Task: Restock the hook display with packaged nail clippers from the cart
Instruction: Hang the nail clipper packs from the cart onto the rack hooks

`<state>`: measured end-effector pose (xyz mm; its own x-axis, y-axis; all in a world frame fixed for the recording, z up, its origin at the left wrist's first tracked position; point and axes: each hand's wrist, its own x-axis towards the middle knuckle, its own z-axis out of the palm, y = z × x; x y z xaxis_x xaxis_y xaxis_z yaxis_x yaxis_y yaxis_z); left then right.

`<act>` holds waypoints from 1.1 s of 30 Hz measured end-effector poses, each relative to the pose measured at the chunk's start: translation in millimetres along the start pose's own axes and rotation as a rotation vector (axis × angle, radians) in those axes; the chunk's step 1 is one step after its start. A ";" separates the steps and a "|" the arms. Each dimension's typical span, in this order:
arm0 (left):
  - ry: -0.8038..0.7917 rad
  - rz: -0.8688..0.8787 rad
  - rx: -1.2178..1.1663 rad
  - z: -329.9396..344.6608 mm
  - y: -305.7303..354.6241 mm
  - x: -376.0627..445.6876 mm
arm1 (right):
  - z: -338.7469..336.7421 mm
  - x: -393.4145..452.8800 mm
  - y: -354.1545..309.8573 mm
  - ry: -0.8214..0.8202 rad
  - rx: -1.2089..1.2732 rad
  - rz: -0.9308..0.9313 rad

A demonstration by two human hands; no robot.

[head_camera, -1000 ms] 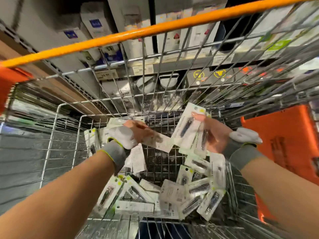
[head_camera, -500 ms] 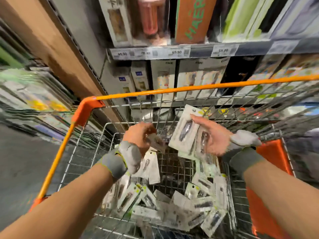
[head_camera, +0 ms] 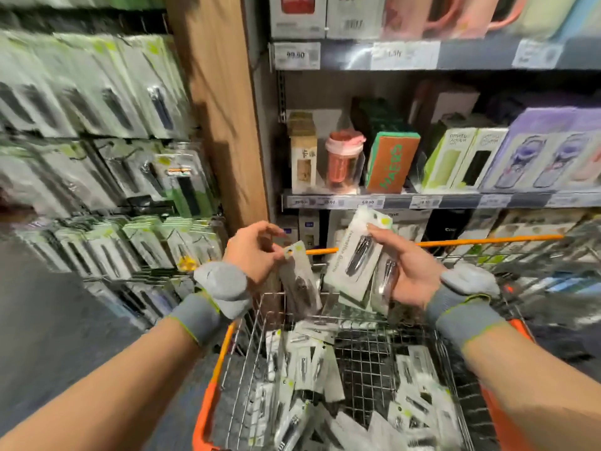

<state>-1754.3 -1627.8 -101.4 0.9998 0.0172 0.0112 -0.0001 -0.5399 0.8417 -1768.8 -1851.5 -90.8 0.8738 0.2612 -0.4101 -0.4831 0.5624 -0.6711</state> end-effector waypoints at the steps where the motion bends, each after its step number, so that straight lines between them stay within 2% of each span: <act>1: 0.022 0.008 -0.064 -19.8 5.7 -2.5 | 16.0 -8.7 0.0 -0.027 -0.003 -0.024; 4: 0.028 0.036 -0.204 -70.7 32.9 -13.8 | 61.0 -29.6 -5.8 -0.050 0.012 -0.096; 6: 0.027 0.081 -0.266 -110.3 55.4 -25.4 | 99.5 -50.2 -9.9 -0.147 -0.013 -0.118; 9: 0.039 0.107 -0.384 -143.3 79.2 -33.0 | 131.7 -65.3 -19.8 -0.191 -0.023 -0.165; 14: 0.098 0.177 -0.448 -197.6 118.6 -41.4 | 189.0 -86.7 -47.6 -0.248 -0.075 -0.230; 20: 0.112 0.249 -0.482 -248.5 161.8 -32.7 | 240.6 -95.1 -90.3 -0.307 -0.111 -0.303; 24: 0.183 0.310 -0.447 -274.9 187.2 -18.7 | 269.5 -88.5 -122.9 -0.385 -0.114 -0.329; 33: 0.220 0.395 -0.428 -321.9 212.9 12.6 | 320.3 -65.9 -159.6 -0.452 -0.120 -0.410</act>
<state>-1748.4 -1471.5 251.7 0.8950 0.0828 0.4383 -0.4227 -0.1565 0.8927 -1731.6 -1707.2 241.1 0.9137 0.3642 0.1803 -0.0832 0.6019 -0.7942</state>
